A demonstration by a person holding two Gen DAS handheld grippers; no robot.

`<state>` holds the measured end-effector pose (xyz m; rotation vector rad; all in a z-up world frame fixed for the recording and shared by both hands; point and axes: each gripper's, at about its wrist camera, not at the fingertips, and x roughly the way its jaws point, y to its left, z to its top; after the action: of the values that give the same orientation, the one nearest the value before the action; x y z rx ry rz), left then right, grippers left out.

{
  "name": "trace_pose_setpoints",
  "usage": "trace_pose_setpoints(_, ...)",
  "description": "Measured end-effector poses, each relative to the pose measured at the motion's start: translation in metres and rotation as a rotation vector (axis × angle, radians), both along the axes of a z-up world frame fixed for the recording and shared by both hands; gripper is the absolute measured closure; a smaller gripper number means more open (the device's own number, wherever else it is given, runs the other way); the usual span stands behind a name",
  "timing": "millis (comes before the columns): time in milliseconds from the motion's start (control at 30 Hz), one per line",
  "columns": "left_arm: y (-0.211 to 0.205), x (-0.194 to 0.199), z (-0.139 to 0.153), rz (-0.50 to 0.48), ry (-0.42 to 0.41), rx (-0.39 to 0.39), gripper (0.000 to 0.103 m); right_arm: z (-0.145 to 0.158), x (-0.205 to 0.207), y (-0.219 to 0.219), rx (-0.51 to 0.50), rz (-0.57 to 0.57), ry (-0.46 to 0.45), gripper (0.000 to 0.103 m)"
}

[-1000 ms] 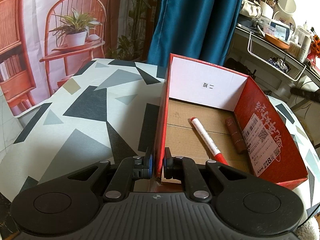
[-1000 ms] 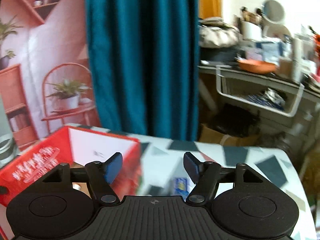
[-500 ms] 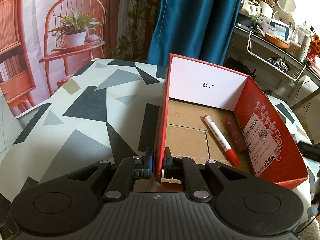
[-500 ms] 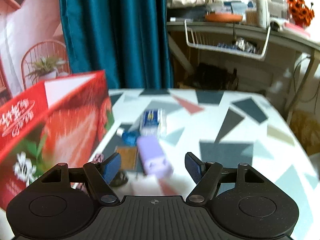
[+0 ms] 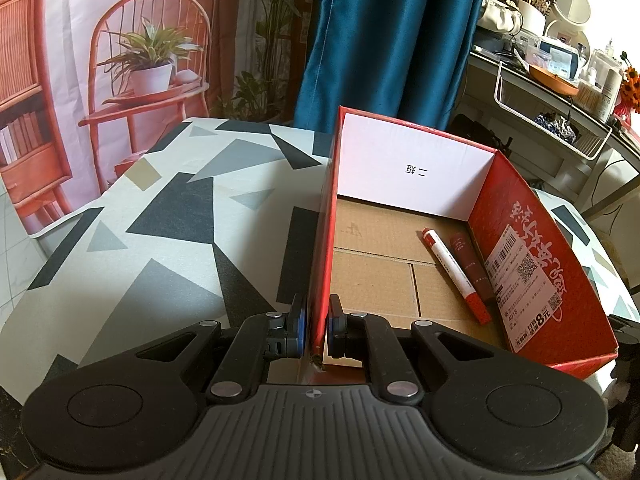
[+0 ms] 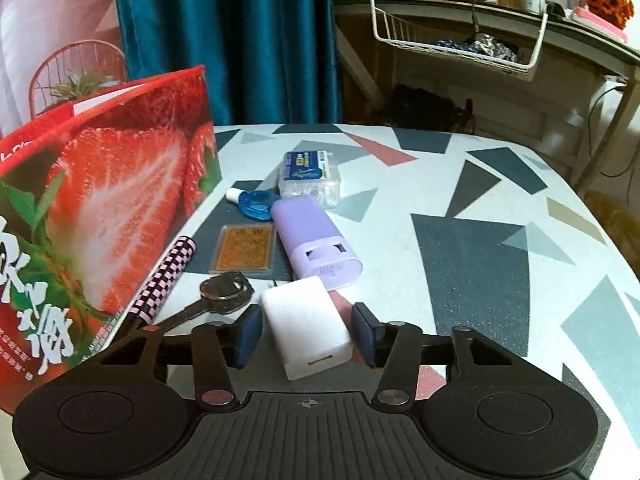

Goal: Organize rigid objects
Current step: 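Lower the right tool and grasp the white charger plug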

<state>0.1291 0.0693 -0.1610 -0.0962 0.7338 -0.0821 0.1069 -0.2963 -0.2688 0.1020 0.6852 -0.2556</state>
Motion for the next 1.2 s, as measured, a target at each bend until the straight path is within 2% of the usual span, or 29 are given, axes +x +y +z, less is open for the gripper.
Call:
trace_pose_setpoints(433,0.000,0.000,0.000,0.000,0.000,0.002,0.092,-0.001,0.002,0.002,-0.028,0.011,-0.004,0.060)
trace_pose_setpoints(567,0.000,0.000,0.000,0.000,0.000,0.001,0.092,-0.002,0.001,0.010,-0.069,0.034,0.000,0.070)
trace_pose_setpoints(667,0.000,0.001,0.000,0.000,0.000,0.003,0.092,-0.002,0.001,0.015,-0.089,0.048,0.003,0.071)
trace_pose_setpoints(1000,-0.001,0.001,-0.001,0.000,0.000,0.003,0.092,-0.001,0.001,0.009,-0.062,0.050,0.002,0.070)
trace_pose_setpoints(1200,0.000,0.001,0.000,0.002,0.001,0.006,0.092,0.002,0.008,0.002,0.008,0.034,0.018,0.069)
